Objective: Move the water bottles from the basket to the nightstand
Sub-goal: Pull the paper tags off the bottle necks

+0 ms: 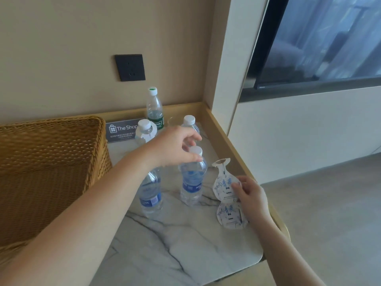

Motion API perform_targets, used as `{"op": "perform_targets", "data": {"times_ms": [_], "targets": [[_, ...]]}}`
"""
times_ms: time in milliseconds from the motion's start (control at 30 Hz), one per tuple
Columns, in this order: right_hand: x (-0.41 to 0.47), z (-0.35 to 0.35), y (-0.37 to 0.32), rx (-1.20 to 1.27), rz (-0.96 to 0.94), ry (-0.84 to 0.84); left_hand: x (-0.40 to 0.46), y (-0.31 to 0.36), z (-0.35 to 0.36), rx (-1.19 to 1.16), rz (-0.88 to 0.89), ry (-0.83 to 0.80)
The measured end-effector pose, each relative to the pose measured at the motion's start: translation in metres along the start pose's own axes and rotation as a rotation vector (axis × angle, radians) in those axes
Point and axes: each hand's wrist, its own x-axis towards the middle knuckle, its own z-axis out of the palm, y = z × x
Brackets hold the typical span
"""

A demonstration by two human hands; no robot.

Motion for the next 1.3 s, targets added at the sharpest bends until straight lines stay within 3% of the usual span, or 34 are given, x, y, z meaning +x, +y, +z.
{"op": "perform_targets", "data": {"times_ms": [200, 267, 367, 500, 600, 833, 1100, 1300], "targets": [[-0.020, 0.021, 0.029, -0.186, 0.049, 0.087, -0.006, -0.003, 0.014, 0.078, 0.073, 0.115], [-0.025, 0.022, 0.035, -0.341, 0.051, 0.032, -0.008, -0.004, 0.017, 0.075, 0.084, 0.139], [-0.040, 0.022, 0.047, -0.653, -0.136, -0.032, -0.010, -0.007, 0.022, 0.053, 0.093, 0.178], [-0.059, 0.029, 0.064, -0.824, -0.329, -0.221, -0.012, -0.009, 0.027, 0.035, 0.098, 0.214], [-0.060, 0.030, 0.073, -0.909, -0.319, -0.320, -0.012, -0.009, 0.029, 0.048, 0.089, 0.240], [-0.051, 0.015, 0.078, -0.903, -0.251, -0.254, -0.014, -0.008, 0.034, 0.065, 0.060, 0.292], [-0.046, 0.007, 0.014, -0.615, -0.436, -0.127, -0.021, 0.000, 0.023, 0.131, 0.105, 0.266], [-0.016, 0.007, -0.073, -0.385, -0.581, -0.117, -0.053, -0.020, -0.025, 0.137, 0.049, 0.554]]}}
